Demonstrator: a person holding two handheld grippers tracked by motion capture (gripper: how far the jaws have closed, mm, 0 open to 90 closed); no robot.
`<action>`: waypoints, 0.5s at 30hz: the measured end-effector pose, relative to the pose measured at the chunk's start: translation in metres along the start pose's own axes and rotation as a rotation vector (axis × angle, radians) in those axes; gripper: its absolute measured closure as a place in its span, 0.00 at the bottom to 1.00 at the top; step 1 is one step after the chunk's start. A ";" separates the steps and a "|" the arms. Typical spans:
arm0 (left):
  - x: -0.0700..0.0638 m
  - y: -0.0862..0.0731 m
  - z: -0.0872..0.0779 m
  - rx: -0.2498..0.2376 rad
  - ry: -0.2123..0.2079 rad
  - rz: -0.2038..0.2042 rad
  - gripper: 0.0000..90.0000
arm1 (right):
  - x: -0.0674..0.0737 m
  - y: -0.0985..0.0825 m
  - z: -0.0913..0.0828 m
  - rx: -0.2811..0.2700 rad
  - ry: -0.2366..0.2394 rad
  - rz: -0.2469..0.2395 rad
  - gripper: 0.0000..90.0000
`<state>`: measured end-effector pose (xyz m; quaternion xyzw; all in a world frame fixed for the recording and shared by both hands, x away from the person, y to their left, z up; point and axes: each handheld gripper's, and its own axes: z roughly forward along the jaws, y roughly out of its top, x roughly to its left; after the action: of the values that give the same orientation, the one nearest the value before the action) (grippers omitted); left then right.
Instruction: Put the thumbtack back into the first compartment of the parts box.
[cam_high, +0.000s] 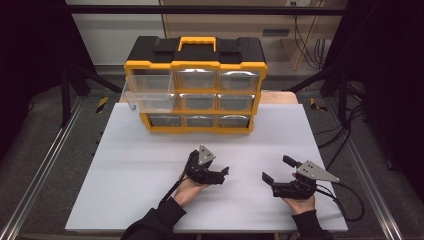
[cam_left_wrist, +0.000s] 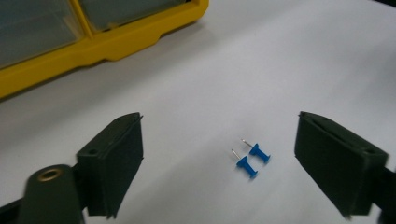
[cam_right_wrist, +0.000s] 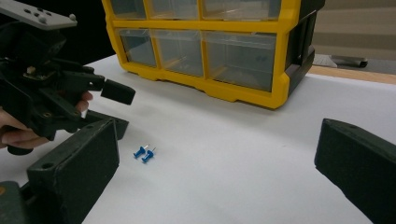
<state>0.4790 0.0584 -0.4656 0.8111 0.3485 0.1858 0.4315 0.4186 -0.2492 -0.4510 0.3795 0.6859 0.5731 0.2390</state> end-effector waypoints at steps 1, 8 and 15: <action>-0.001 -0.001 0.002 0.003 0.004 -0.007 0.20 | 0.000 0.000 0.000 -0.002 0.000 -0.004 0.01; -0.009 -0.005 0.009 0.052 0.030 -0.007 0.38 | 0.000 0.000 0.000 -0.002 0.001 -0.001 0.01; -0.014 -0.008 0.013 0.075 0.023 -0.018 0.55 | 0.000 0.000 0.000 0.001 0.000 0.004 0.01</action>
<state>0.4743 0.0442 -0.4800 0.8213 0.3675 0.1778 0.3984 0.4184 -0.2494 -0.4507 0.3808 0.6855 0.5732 0.2376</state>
